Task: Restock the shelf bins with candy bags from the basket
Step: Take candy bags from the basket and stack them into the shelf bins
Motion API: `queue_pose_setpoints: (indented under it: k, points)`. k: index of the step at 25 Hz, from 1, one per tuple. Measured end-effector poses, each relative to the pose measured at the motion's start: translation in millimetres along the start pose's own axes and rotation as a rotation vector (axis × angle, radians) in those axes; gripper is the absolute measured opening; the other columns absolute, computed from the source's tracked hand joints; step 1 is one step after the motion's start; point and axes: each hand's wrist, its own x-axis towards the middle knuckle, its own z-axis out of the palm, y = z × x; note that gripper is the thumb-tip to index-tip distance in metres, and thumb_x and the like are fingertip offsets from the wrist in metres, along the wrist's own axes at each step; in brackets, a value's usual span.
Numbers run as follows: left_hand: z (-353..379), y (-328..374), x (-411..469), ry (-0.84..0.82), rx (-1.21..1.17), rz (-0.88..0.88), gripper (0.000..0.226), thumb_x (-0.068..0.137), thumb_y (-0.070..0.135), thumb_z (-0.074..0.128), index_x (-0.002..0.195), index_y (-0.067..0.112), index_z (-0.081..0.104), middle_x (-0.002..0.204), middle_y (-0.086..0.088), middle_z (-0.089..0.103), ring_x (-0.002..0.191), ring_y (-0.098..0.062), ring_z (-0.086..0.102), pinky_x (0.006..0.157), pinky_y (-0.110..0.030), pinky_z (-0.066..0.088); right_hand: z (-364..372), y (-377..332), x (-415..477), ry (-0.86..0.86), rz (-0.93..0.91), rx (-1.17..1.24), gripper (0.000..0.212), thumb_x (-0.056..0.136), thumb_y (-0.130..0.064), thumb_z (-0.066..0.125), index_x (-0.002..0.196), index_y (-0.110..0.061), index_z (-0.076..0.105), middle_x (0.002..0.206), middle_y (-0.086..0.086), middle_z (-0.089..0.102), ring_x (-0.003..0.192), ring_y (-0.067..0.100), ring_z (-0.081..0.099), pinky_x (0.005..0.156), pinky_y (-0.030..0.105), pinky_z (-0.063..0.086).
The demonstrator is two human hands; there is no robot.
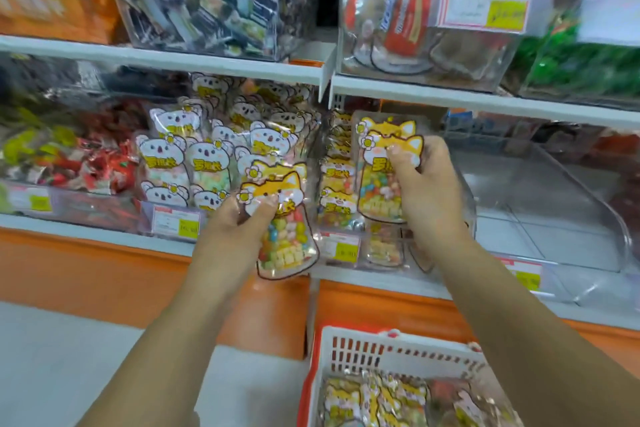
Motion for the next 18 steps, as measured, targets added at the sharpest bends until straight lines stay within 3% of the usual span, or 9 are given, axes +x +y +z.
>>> queue_pose_setpoints:
  k: [2,5,7,11,12,14,16,18]
  points:
    - [-2.2,-5.8,5.8,0.026,-0.001,-0.047,0.053,0.070,0.066,0.061,0.098,0.021,0.062,0.101,-0.009,0.071,0.093,-0.025,0.069,0.090,-0.053,0.052,21.9,17.5,18.2,-0.160,0.148,-0.162,0.026,0.098,-0.037,0.051,0.103,-0.012,0.052,0.086,0.002,0.059,0.056,-0.002,0.056,0.056,0.025,0.047]
    - [-1.3,-12.0,12.7,0.009,-0.042,-0.106,0.046,0.079,0.058,0.066,0.098,0.017,0.062,0.099,-0.012,0.071,0.092,-0.027,0.069,0.091,-0.055,0.052,30.1,41.3,36.6,-0.516,0.349,-0.591,0.051,0.097,-0.043,0.051,0.119,0.001,0.060,0.118,0.018,0.062,0.097,0.027,0.062,0.089,0.041,0.048]
    - [-0.9,-16.5,16.2,-0.015,-0.043,-0.126,0.036,0.084,0.052,0.065,0.095,0.018,0.063,0.098,-0.013,0.071,0.093,-0.028,0.069,0.089,-0.054,0.052,26.0,44.8,47.0,-0.512,0.374,-0.646,0.062,0.092,-0.051,0.055,0.119,0.004,0.061,0.122,0.019,0.063,0.105,0.033,0.061,0.086,0.042,0.050]
    - [-2.2,-21.0,20.2,-0.016,-0.100,-0.164,0.024,0.085,0.047,0.067,0.093,0.024,0.066,0.101,-0.014,0.071,0.096,-0.033,0.068,0.089,-0.053,0.053,30.3,47.2,58.5,-0.445,0.701,-0.284,0.059,0.091,-0.068,0.035,0.107,-0.012,0.047,0.083,0.017,0.064,0.072,0.029,0.065,0.061,0.033,0.055]
    - [-2.2,-21.5,20.3,-0.016,-0.112,-0.174,0.021,0.087,0.045,0.066,0.093,0.024,0.067,0.101,-0.014,0.071,0.096,-0.034,0.068,0.089,-0.053,0.053,32.6,49.8,61.5,-0.431,0.718,-0.276,0.057,0.094,-0.065,0.034,0.106,-0.011,0.046,0.078,0.018,0.064,0.067,0.029,0.065,0.057,0.033,0.055]
    - [-1.2,-20.8,18.1,-0.027,-0.124,-0.182,0.020,0.087,0.044,0.066,0.094,0.025,0.067,0.100,-0.012,0.072,0.096,-0.032,0.069,0.090,-0.052,0.054,35.1,49.7,65.7,-0.430,0.722,-0.292,0.046,0.095,-0.052,0.048,0.100,-0.006,0.052,0.059,0.013,0.065,0.053,0.026,0.064,0.048,0.032,0.056]
    - [0.7,-20.6,15.4,-0.034,-0.126,-0.189,0.022,0.087,0.045,0.065,0.094,0.025,0.067,0.100,-0.011,0.072,0.097,-0.031,0.068,0.088,-0.050,0.054,35.6,48.1,67.2,-0.461,0.763,-0.312,0.030,0.092,-0.036,0.061,0.085,-0.007,0.057,0.044,0.005,0.061,0.040,0.017,0.062,0.047,0.031,0.055]
    - [2.7,-20.3,13.8,-0.040,-0.127,-0.193,0.027,0.085,0.048,0.065,0.095,0.023,0.067,0.102,-0.013,0.071,0.097,-0.033,0.068,0.087,-0.050,0.053,35.5,49.6,66.0,-0.475,0.795,-0.289,0.025,0.093,-0.026,0.062,0.076,-0.008,0.055,0.040,0.003,0.060,0.034,0.014,0.060,0.046,0.030,0.055]
